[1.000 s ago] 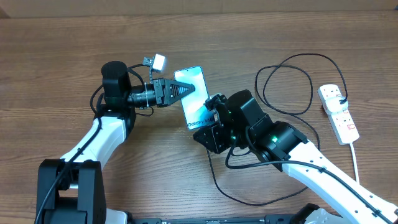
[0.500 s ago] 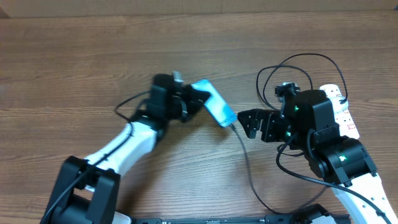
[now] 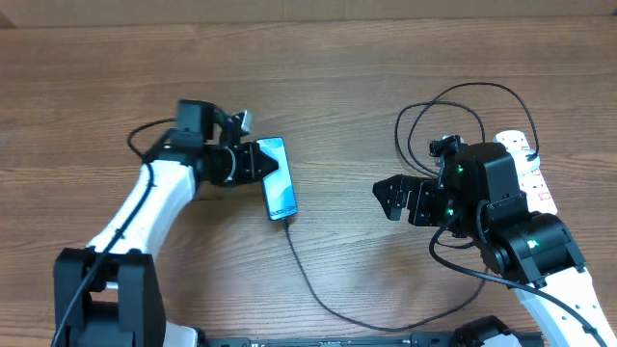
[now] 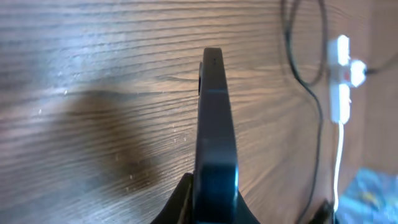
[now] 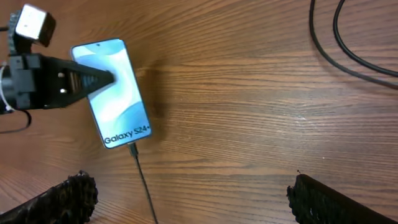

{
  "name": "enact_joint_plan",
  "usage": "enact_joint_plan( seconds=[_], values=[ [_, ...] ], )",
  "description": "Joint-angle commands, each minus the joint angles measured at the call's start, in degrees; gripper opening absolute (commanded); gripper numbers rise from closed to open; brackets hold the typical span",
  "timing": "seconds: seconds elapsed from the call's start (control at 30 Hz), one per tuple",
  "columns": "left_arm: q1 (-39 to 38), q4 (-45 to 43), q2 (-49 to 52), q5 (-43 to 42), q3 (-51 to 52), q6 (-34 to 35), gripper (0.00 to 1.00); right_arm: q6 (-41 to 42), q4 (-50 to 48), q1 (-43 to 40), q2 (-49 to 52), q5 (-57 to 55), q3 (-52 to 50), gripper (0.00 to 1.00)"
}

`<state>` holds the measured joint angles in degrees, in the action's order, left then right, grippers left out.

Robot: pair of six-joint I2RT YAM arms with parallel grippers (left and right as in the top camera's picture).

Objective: Plug charger to phone and switch on socket
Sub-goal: 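Lower the phone flat onto the table with the left gripper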

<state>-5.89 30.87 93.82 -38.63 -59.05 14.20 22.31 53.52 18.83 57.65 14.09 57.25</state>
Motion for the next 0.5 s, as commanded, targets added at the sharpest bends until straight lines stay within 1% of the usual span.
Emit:
enact_joint_plan(
  seconds=[0.0,0.07,0.27,0.33,0.47],
  values=[
    [1.0,3.2,4.2,-10.8,-1.6,-14.8,0.06,0.0,-0.3,-0.2,0.3,-0.5,1.3,1.00],
    [1.0,5.1,8.2,-10.9,-1.6,-15.4,0.06,0.1,-0.2,-0.2,1.0,-0.5,1.3,1.00],
    [1.0,5.3,14.6,-10.9,-1.6,-15.5,0.07,0.1,0.0,-0.2,1.7,-0.3,1.3,1.00],
    [1.0,5.3,15.6,-10.9,-1.6,-15.6,0.10,0.0,-0.1,-0.2,1.7,-0.3,1.3,1.00],
    [1.0,5.3,16.1,-8.7,-1.6,-15.5,0.22,0.0,-0.7,-0.2,1.7,-0.3,1.3,1.00]
  ],
)
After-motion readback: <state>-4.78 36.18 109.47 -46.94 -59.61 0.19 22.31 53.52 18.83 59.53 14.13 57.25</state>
